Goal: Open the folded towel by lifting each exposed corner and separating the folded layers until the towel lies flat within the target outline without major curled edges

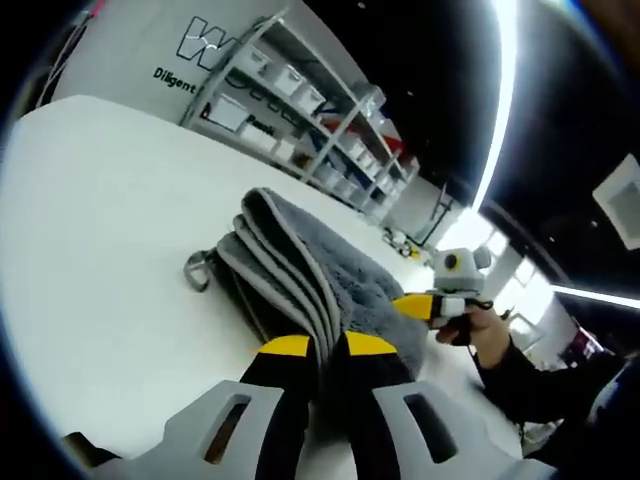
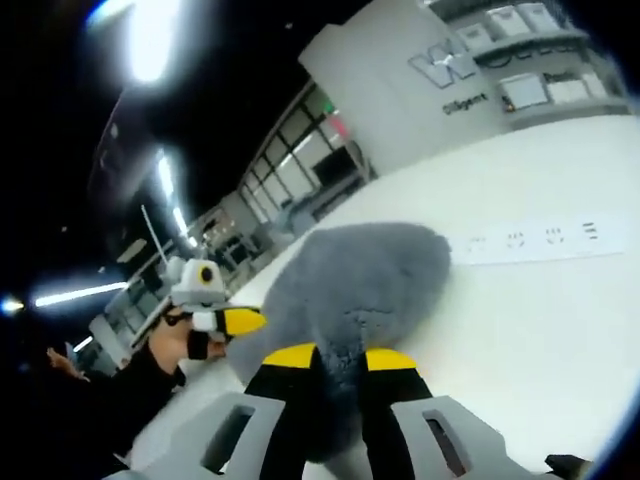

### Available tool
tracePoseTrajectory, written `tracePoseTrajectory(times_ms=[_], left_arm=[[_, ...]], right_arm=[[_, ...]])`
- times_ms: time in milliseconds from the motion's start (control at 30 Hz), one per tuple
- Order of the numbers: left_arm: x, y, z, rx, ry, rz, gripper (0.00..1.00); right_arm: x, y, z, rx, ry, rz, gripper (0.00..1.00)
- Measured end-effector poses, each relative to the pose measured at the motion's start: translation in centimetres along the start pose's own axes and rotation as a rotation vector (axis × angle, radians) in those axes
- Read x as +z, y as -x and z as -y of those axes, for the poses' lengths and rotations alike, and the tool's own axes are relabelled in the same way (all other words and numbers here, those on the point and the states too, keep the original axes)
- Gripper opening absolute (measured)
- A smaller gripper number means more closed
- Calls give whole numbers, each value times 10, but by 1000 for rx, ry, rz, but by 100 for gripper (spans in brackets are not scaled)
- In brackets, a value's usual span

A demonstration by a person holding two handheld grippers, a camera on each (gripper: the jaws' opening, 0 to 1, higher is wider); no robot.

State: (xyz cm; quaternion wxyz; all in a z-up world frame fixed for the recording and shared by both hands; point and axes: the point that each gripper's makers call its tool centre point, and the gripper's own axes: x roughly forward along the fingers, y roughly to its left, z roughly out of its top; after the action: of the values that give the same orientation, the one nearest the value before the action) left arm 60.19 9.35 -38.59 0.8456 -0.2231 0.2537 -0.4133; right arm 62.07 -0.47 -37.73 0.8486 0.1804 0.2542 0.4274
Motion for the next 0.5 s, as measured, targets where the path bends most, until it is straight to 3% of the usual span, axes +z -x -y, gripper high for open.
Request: tracePoseTrajectory(times_ms=[333, 500], left_arm=[[0, 0, 4, -23, -6, 15, 8], [0, 1, 5, -33, -7, 12, 7]], right_arm=[[-2, 0, 4, 14, -34, 6, 8], [-4, 1, 2, 10, 1, 0, 8]])
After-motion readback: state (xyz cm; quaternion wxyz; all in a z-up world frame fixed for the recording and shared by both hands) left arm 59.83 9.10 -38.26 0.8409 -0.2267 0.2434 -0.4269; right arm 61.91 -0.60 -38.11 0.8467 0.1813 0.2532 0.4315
